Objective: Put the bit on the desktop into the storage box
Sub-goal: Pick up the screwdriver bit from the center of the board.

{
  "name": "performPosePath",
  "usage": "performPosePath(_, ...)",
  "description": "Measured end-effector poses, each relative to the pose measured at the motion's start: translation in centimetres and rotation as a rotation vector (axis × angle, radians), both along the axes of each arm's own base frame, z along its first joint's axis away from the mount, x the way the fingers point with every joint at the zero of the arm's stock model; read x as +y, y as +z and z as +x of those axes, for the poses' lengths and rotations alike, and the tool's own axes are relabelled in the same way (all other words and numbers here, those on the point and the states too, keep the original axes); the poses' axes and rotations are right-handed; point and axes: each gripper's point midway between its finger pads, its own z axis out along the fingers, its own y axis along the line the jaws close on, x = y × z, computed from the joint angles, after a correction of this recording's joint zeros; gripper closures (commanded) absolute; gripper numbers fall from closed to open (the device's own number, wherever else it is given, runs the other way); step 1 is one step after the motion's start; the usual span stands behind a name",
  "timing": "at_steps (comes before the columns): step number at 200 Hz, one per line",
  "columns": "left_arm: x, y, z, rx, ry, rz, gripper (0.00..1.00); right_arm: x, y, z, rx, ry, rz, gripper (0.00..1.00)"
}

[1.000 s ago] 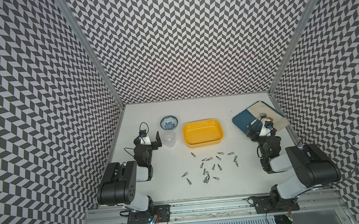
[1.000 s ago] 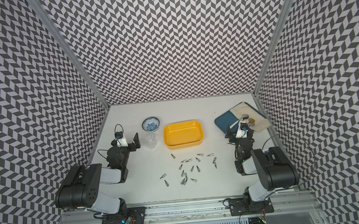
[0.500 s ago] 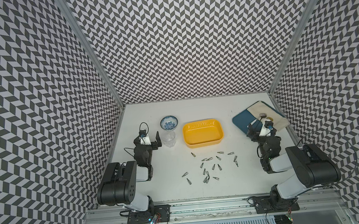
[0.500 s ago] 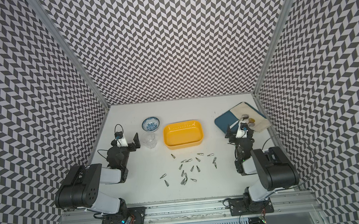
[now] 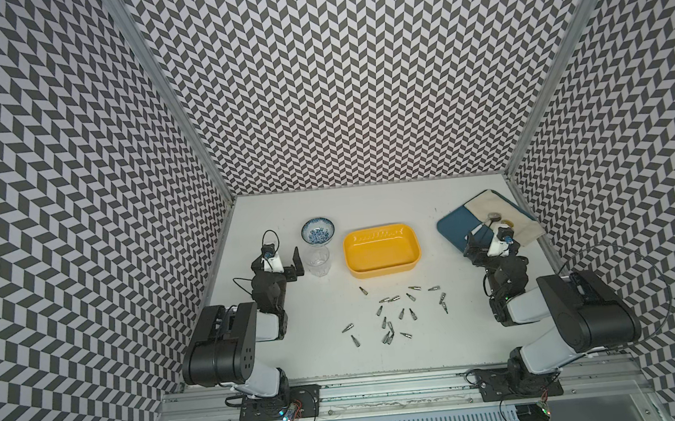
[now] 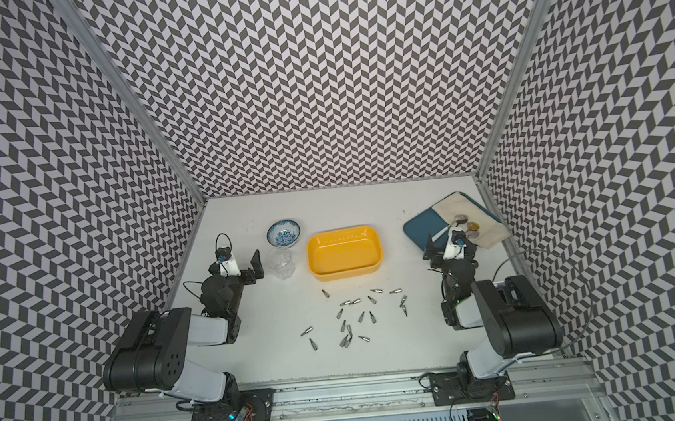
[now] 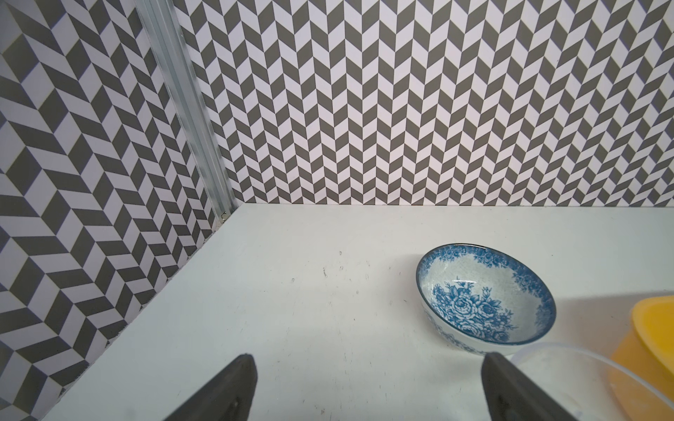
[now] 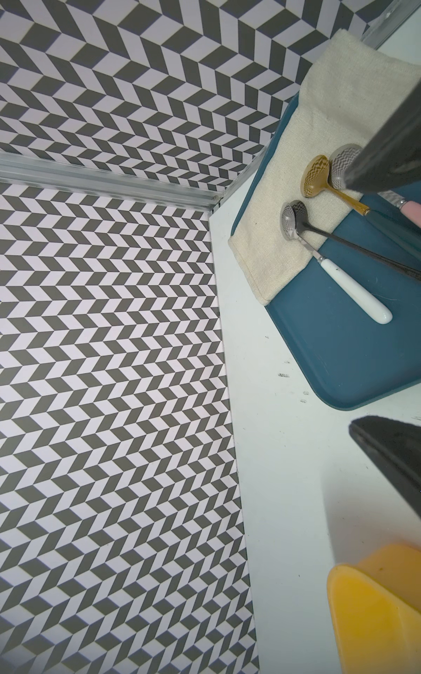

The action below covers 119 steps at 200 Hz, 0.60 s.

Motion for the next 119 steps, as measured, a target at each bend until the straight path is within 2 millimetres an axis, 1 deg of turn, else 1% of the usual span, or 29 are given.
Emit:
performPosePath(25, 0.3, 0.0, 0.1, 0.005, 0.023, 0.002, 0.0, 0.0, 0.0, 0.0, 0.001, 0.001, -0.001, 0.01)
performPosePath(36, 0.6, 0.1, 0.7, 0.032, 0.057, 0.004, 0.0, 0.2, -0.2, 0.4, 0.022, 0.013, -0.008, 0.01)
performPosePath(42, 0.8, 0.4, 1.4, 0.05, 0.077, 0.008, 0.0, 0.4, -0.1, 1.0, 0.041, 0.023, -0.016, 0.01)
performPosePath(46, 1.0, 0.8, 2.0, 0.059, 0.096, 0.012, 0.0, 0.6, 0.1, 1.5, 0.055, 0.032, -0.02, 0.0)
performPosePath(53, 1.3, 2.0, 3.0, 0.057, 0.128, 0.016, 0.0, 1.0, 0.9, 2.6, 0.069, 0.046, -0.026, 0.01)
performPosePath(63, 1.8, 4.3, 4.0, 0.035, 0.177, 0.019, 0.0, 1.5, 3.0, 4.1, 0.058, 0.063, -0.024, 0.01)
performPosePath(73, 2.3, 6.2, 4.2, 0.016, 0.212, 0.018, 0.0, 2.1, 5.5, 5.0, 0.03, 0.083, -0.017, 0.01)
performPosePath(84, 2.6, 8.1, 3.9, 0.002, 0.238, 0.009, 0.0, 3.0, 7.5, 5.2, 0.009, 0.103, -0.012, 0.0)
performPosePath(96, 2.8, 9.6, 3.6, 0.004, 0.253, -0.003, 0.0, 4.3, 8.3, 4.9, 0.023, 0.123, -0.012, 0.01)
performPosePath(104, 2.8, 10.5, 3.5, 0.017, 0.258, -0.015, 0.01, 5.4, 8.5, 4.8, 0.05, 0.135, -0.017, 0.0)
performPosePath(119, 2.4, 11.3, 3.5, 0.061, 0.252, -0.037, 0.04, 8.0, 8.5, 4.7, 0.129, 0.169, -0.032, 0.01)
